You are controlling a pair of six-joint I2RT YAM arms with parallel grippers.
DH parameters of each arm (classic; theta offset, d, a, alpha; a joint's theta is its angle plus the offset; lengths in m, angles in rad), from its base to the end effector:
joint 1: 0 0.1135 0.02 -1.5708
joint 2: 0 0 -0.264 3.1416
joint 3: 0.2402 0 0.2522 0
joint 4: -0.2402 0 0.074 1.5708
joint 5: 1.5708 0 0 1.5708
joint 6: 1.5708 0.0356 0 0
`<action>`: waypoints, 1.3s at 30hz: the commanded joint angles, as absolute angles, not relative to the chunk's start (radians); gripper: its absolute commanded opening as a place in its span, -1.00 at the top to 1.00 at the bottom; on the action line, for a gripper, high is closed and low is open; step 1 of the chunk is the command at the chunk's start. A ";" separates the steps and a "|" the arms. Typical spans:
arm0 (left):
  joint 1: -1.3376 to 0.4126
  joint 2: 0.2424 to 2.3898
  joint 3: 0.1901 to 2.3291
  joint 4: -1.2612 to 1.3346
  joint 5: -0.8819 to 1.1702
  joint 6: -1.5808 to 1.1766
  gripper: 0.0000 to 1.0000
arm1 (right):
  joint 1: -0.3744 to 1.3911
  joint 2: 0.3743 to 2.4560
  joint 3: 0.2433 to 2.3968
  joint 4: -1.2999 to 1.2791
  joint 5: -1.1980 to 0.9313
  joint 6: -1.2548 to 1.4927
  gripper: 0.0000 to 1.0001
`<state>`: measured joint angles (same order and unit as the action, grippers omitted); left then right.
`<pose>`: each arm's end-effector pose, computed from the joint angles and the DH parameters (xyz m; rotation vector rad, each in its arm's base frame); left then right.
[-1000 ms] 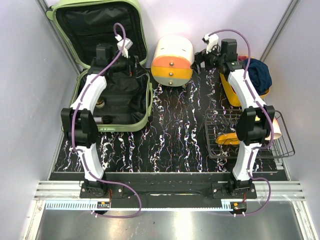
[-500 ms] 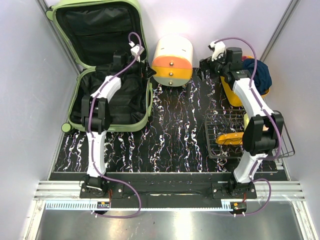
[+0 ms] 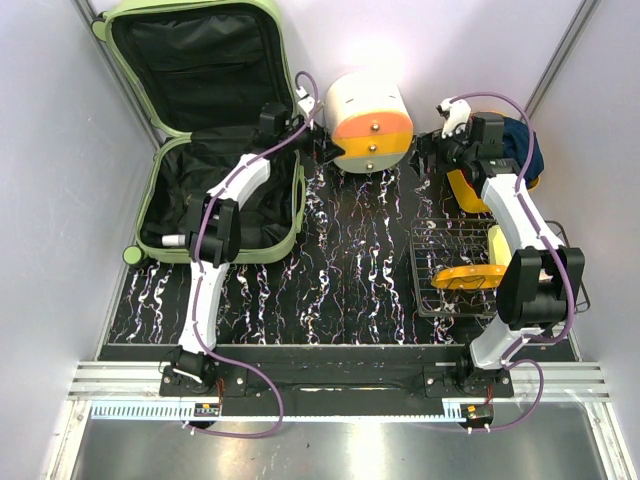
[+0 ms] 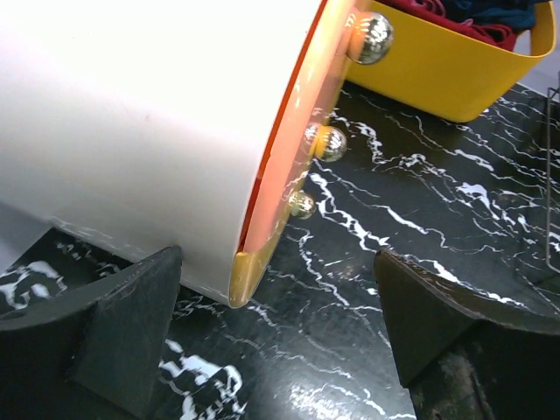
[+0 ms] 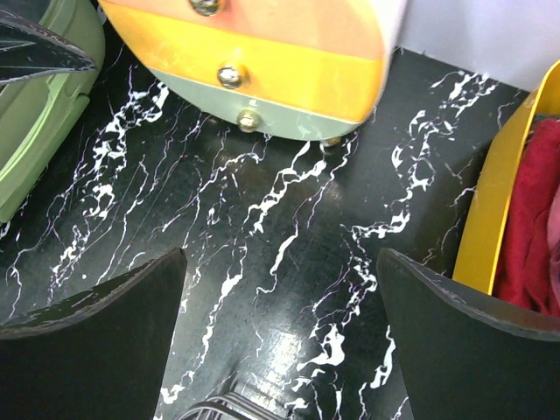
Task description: Open, take out, and arrange the luggage
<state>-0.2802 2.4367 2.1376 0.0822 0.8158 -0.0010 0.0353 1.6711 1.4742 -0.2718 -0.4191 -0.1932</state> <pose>0.5396 -0.1823 0.2485 0.8265 1.6117 -0.9248 0.3927 0.0284 0.3390 -0.4862 1.9514 0.3261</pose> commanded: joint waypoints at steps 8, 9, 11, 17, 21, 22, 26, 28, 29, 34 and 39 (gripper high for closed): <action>-0.218 2.148 2.047 0.045 0.686 0.008 -0.98 | 0.037 1.713 1.416 -0.111 -0.434 0.032 -0.80; -0.203 2.108 1.986 0.025 0.671 0.024 -0.98 | 0.038 1.724 1.405 -0.048 -0.439 0.064 -0.74; -0.178 1.985 1.915 -0.021 0.646 0.069 -0.98 | 0.043 1.765 1.378 0.033 -0.457 0.167 -0.66; -0.098 1.750 1.686 -0.065 0.609 0.094 -0.98 | 0.100 1.903 1.428 0.104 -0.430 0.363 -0.51; -0.055 1.691 1.588 -0.060 0.609 0.066 -0.98 | 0.135 1.953 1.402 0.237 -0.351 0.439 -0.45; -0.051 1.678 1.582 -0.061 0.615 0.057 -0.98 | 0.140 1.965 1.394 0.259 -0.339 0.477 -0.44; -0.025 1.672 1.563 -0.080 0.641 0.045 -0.98 | 0.164 2.046 1.387 0.357 -0.296 0.525 -0.43; -0.017 1.677 1.571 -0.094 0.663 0.041 -0.98 | 0.170 2.077 1.391 0.403 -0.270 0.541 -0.43; -0.008 1.680 1.572 -0.106 0.667 0.041 -0.98 | 0.170 2.104 1.394 0.414 -0.256 0.548 -0.42; 0.032 1.684 1.571 -0.117 0.696 0.023 -0.98 | 0.179 2.170 1.407 0.457 -0.241 0.604 -0.34; 0.080 1.695 1.559 -0.117 0.710 0.005 -0.98 | 0.198 2.213 1.427 0.505 -0.255 0.611 -0.32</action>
